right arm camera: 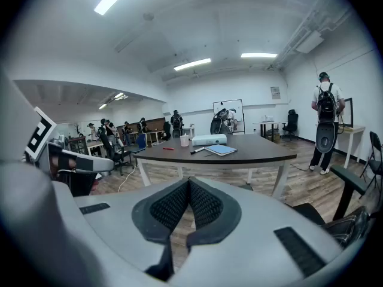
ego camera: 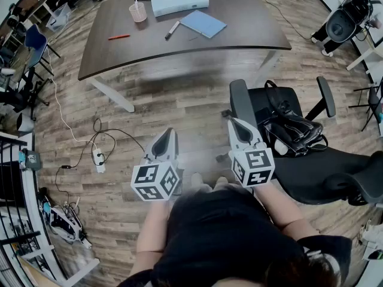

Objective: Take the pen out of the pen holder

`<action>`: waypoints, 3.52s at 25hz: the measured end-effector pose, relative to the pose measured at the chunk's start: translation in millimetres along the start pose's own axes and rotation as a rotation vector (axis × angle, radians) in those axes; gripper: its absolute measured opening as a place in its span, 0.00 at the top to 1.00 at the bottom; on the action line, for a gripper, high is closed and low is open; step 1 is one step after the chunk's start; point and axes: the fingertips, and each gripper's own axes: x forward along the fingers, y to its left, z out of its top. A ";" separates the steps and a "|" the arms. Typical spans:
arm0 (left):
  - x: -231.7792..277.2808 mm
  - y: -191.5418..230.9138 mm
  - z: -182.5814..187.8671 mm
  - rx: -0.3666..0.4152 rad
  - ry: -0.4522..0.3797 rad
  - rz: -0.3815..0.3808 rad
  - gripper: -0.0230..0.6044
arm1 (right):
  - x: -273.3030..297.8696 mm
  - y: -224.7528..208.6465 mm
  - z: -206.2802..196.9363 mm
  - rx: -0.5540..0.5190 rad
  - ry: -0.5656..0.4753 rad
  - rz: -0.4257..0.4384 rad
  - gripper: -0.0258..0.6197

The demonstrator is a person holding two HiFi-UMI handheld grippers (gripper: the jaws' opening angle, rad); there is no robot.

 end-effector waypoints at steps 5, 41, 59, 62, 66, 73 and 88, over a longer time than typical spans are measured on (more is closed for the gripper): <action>1.8 10.6 3.0 0.010 0.003 -0.023 0.91 | 7.0 6.9 1.5 -0.012 -0.011 -0.018 0.93; 144.5 118.3 86.5 0.029 0.008 0.000 0.91 | 220.9 6.0 62.2 0.014 -0.011 0.105 0.93; 257.9 153.9 139.3 0.043 0.012 -0.028 0.92 | 322.8 -30.5 86.6 0.051 0.046 0.136 0.93; 271.7 165.1 149.4 0.081 0.009 0.010 0.92 | 332.1 -29.6 96.4 0.036 0.033 0.154 0.93; 289.8 175.6 163.7 0.122 0.028 0.020 0.92 | 347.0 -28.0 101.0 0.030 0.044 0.175 0.93; 320.5 191.1 193.5 0.129 0.003 -0.008 0.91 | 370.8 -39.3 100.4 0.038 0.064 0.161 0.93; 414.2 280.3 267.0 0.163 -0.024 0.036 0.68 | 487.2 -46.9 139.4 0.017 0.104 0.159 0.93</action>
